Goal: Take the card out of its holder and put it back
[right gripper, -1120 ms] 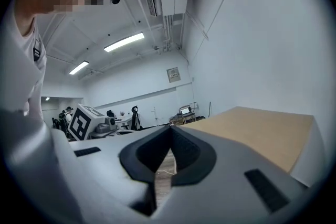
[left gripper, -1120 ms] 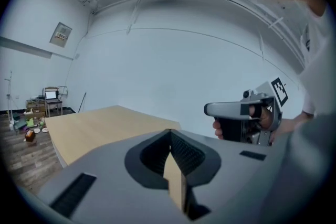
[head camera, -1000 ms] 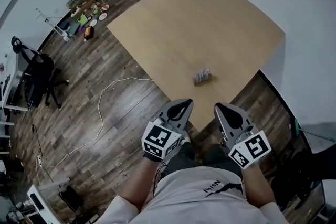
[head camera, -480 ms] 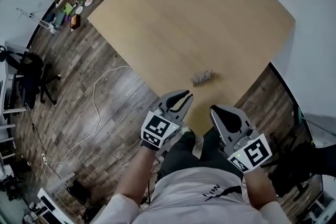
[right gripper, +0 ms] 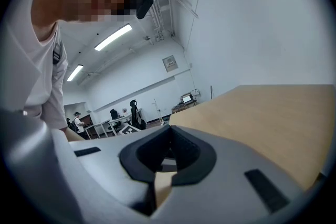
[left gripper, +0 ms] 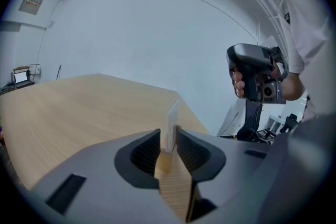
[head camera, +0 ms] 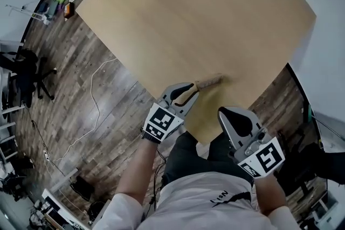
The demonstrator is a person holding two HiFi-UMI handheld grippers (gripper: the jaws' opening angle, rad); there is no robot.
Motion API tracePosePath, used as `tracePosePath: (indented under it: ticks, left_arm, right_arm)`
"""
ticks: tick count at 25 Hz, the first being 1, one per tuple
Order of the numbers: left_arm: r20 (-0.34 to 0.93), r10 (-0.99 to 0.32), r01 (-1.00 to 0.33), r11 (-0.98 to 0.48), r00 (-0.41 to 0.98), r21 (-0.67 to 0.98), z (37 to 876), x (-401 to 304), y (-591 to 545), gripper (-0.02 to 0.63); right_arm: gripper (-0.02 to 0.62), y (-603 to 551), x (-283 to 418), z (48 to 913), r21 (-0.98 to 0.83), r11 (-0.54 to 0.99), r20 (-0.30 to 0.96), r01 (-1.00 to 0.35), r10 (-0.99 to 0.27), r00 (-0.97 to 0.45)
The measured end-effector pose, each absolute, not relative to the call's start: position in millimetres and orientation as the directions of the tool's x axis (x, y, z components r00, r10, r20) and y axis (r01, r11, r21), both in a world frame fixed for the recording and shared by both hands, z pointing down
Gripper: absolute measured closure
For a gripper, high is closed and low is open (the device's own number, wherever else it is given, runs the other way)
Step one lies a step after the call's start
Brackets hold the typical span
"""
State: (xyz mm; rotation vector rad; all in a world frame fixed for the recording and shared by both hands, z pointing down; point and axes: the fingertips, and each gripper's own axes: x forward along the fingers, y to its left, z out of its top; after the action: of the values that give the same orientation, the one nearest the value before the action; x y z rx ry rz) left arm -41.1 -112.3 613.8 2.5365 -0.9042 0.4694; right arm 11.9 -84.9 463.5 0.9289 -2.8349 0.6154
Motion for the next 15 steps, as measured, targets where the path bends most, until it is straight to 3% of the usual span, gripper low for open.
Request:
tracePosePath:
  ticks: [15]
  left_arm:
    - [0.406, -0.461, -0.573, -0.79, 0.789, 0.218, 636.6, -22.1, -127.7, 0.517]
  right_arm:
    - [0.583, -94.2, 3.4, 503.1, -0.347, 0.737, 0.217, -0.58, -0.539, -0.814]
